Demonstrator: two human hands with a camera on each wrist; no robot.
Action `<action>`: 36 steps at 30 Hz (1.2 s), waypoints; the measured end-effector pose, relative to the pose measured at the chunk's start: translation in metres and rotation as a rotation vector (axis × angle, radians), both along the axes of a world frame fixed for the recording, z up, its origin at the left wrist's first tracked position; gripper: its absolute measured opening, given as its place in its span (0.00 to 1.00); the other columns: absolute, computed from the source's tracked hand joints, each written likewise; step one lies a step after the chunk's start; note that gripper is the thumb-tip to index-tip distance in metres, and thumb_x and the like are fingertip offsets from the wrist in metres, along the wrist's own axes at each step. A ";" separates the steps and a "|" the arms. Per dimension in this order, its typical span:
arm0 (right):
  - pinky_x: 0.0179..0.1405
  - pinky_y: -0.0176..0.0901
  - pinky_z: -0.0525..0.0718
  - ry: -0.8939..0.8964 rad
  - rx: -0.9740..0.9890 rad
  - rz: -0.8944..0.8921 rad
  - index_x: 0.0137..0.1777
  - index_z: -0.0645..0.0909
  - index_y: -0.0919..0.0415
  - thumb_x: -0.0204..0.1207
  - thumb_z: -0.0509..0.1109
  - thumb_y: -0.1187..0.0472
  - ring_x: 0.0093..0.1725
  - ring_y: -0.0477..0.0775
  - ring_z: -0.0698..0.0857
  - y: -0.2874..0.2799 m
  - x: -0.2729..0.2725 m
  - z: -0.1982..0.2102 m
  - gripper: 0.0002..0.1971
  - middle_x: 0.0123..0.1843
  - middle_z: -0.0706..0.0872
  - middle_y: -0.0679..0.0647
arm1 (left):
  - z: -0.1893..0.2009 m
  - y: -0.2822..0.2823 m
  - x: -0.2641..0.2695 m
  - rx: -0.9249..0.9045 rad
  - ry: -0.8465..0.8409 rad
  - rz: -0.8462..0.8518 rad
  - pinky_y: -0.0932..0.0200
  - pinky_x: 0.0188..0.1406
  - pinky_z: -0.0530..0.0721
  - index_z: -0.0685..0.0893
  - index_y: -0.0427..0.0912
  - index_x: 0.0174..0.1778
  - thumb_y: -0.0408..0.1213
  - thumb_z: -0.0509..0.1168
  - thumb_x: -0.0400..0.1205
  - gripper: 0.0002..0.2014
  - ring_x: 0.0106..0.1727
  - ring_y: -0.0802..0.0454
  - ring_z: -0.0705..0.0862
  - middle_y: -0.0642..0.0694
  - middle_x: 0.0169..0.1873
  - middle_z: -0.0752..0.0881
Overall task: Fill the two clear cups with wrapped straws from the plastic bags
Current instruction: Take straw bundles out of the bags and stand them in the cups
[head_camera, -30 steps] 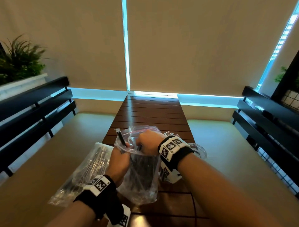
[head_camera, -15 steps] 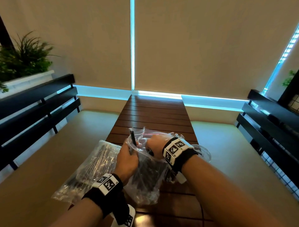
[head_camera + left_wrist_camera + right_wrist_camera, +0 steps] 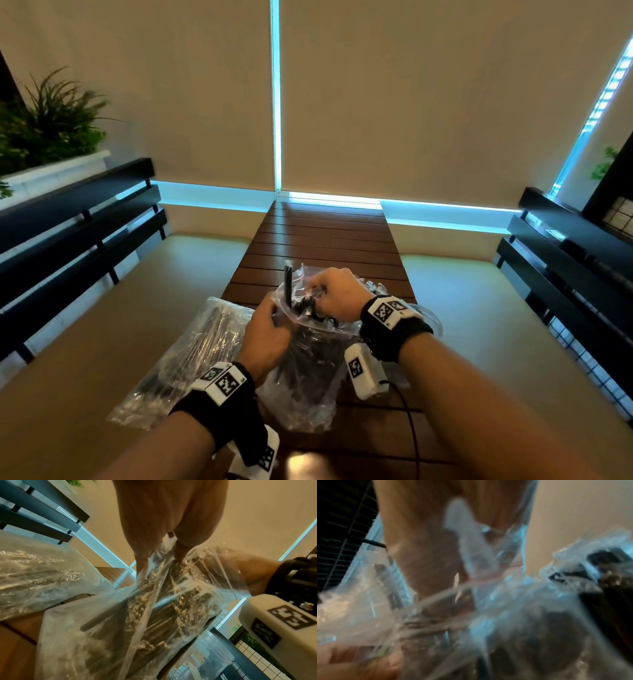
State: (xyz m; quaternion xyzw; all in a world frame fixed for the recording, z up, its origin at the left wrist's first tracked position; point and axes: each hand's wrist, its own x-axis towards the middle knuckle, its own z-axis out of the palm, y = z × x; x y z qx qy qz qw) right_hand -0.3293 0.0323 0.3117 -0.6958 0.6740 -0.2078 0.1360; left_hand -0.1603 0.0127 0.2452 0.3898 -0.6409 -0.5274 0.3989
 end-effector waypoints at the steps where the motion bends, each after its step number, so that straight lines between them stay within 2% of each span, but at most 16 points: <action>1: 0.44 0.41 0.79 -0.084 -0.020 -0.033 0.43 0.89 0.55 0.74 0.73 0.65 0.38 0.47 0.81 0.001 0.001 -0.001 0.05 0.39 0.88 0.51 | 0.000 0.001 0.000 0.000 -0.005 -0.006 0.37 0.59 0.88 0.83 0.61 0.58 0.35 0.73 0.80 0.17 0.59 0.50 0.88 0.54 0.54 0.90; 4: 0.55 0.52 0.89 -0.467 -0.009 -0.032 0.37 0.87 0.45 0.73 0.72 0.67 0.45 0.54 0.90 0.006 0.009 -0.003 0.13 0.44 0.92 0.55 | 0.003 0.000 -0.001 -0.026 -0.006 0.042 0.41 0.56 0.89 0.81 0.58 0.57 0.37 0.73 0.80 0.14 0.57 0.50 0.88 0.53 0.52 0.90; 6: 0.59 0.53 0.88 -0.607 0.049 0.000 0.45 0.88 0.44 0.66 0.70 0.64 0.51 0.54 0.90 0.008 0.014 -0.008 0.13 0.52 0.92 0.53 | 0.004 -0.002 0.001 -0.036 -0.009 0.109 0.44 0.54 0.89 0.81 0.58 0.58 0.37 0.72 0.82 0.13 0.55 0.52 0.89 0.54 0.51 0.90; 9: 0.60 0.48 0.86 -0.407 0.037 0.078 0.54 0.85 0.39 0.70 0.73 0.51 0.54 0.46 0.88 0.011 0.023 -0.015 0.13 0.54 0.90 0.43 | 0.005 0.001 0.004 -0.029 0.021 0.152 0.37 0.56 0.88 0.84 0.60 0.56 0.48 0.73 0.77 0.12 0.54 0.53 0.89 0.56 0.50 0.91; 11: 0.58 0.51 0.84 -0.331 0.036 0.108 0.60 0.80 0.55 0.81 0.68 0.52 0.53 0.53 0.86 0.008 0.028 -0.018 0.12 0.55 0.87 0.50 | 0.002 0.003 0.003 -0.019 0.049 0.146 0.35 0.56 0.89 0.86 0.59 0.56 0.54 0.70 0.74 0.15 0.53 0.51 0.90 0.55 0.49 0.92; 13: 0.55 0.52 0.79 -0.246 0.038 0.091 0.61 0.75 0.62 0.86 0.63 0.54 0.52 0.56 0.81 0.003 0.030 -0.021 0.12 0.56 0.83 0.56 | 0.003 0.005 0.001 0.000 0.074 0.129 0.35 0.57 0.89 0.88 0.57 0.56 0.42 0.71 0.80 0.10 0.54 0.49 0.91 0.52 0.49 0.93; 15: 0.55 0.50 0.78 -0.193 -0.015 0.085 0.61 0.76 0.62 0.84 0.66 0.57 0.52 0.55 0.81 -0.002 0.029 -0.025 0.11 0.56 0.84 0.58 | 0.001 0.003 0.003 0.003 0.060 0.107 0.39 0.57 0.89 0.90 0.57 0.57 0.30 0.69 0.83 0.15 0.55 0.50 0.91 0.52 0.50 0.93; 17: 0.57 0.51 0.80 -0.241 -0.103 0.032 0.58 0.81 0.59 0.81 0.70 0.58 0.52 0.54 0.83 -0.004 0.028 -0.029 0.08 0.53 0.87 0.54 | -0.001 0.000 0.007 -0.042 -0.006 0.106 0.41 0.57 0.89 0.89 0.56 0.57 0.27 0.67 0.83 0.17 0.55 0.53 0.90 0.54 0.50 0.93; 22: 0.43 0.29 0.75 -0.444 -0.412 -0.086 0.53 0.86 0.56 0.81 0.72 0.54 0.40 0.41 0.80 -0.005 0.027 -0.016 0.08 0.43 0.86 0.45 | -0.006 -0.002 0.014 -0.140 -0.160 0.131 0.45 0.50 0.90 0.90 0.52 0.48 0.34 0.67 0.85 0.09 0.46 0.56 0.90 0.54 0.41 0.93; 24: 0.45 0.38 0.79 -0.532 -0.452 -0.105 0.52 0.86 0.56 0.81 0.71 0.51 0.39 0.44 0.79 -0.008 0.033 -0.014 0.09 0.41 0.85 0.46 | -0.001 0.001 0.013 -0.165 -0.178 0.065 0.52 0.50 0.89 0.88 0.53 0.54 0.40 0.70 0.84 0.06 0.48 0.59 0.90 0.56 0.44 0.92; 25: 0.46 0.46 0.82 -0.564 -0.448 -0.108 0.51 0.85 0.55 0.81 0.69 0.48 0.39 0.45 0.80 -0.009 0.037 -0.014 0.11 0.41 0.85 0.45 | 0.001 0.003 0.013 -0.181 -0.190 0.023 0.62 0.48 0.87 0.86 0.55 0.56 0.42 0.72 0.82 0.08 0.49 0.65 0.88 0.59 0.46 0.91; 26: 0.46 0.52 0.83 -0.583 -0.434 -0.114 0.50 0.84 0.54 0.81 0.68 0.46 0.39 0.46 0.80 -0.011 0.042 -0.016 0.12 0.40 0.84 0.45 | 0.003 0.004 0.013 -0.195 -0.203 -0.016 0.71 0.45 0.83 0.83 0.55 0.59 0.41 0.74 0.81 0.12 0.49 0.70 0.86 0.61 0.48 0.89; 28: 0.46 0.53 0.84 -0.635 -0.399 -0.105 0.50 0.83 0.55 0.83 0.66 0.47 0.40 0.45 0.82 -0.012 0.050 -0.018 0.12 0.40 0.84 0.45 | 0.006 0.003 0.011 -0.221 -0.243 -0.058 0.76 0.40 0.80 0.79 0.53 0.61 0.36 0.76 0.78 0.18 0.47 0.73 0.85 0.61 0.49 0.87; 31: 0.45 0.47 0.83 -0.793 -0.356 -0.072 0.52 0.81 0.61 0.86 0.65 0.53 0.38 0.44 0.81 -0.009 0.060 -0.013 0.12 0.39 0.83 0.45 | 0.003 -0.003 0.010 -0.288 -0.274 -0.043 0.69 0.41 0.83 0.77 0.50 0.60 0.32 0.75 0.77 0.20 0.49 0.63 0.86 0.56 0.50 0.87; 34: 0.43 0.36 0.83 -0.941 -0.190 -0.011 0.62 0.78 0.64 0.86 0.65 0.57 0.43 0.44 0.81 -0.001 0.067 -0.009 0.11 0.46 0.83 0.49 | -0.001 -0.003 0.010 -0.385 -0.237 0.028 0.52 0.46 0.88 0.76 0.53 0.55 0.35 0.69 0.80 0.12 0.49 0.53 0.87 0.50 0.50 0.87; 36: 0.41 0.35 0.84 -1.076 -0.074 0.049 0.68 0.76 0.59 0.77 0.67 0.61 0.49 0.48 0.83 0.005 0.066 -0.011 0.19 0.53 0.83 0.53 | -0.003 0.000 0.009 -0.442 -0.232 0.047 0.48 0.45 0.88 0.73 0.60 0.56 0.39 0.64 0.79 0.13 0.48 0.52 0.87 0.49 0.49 0.87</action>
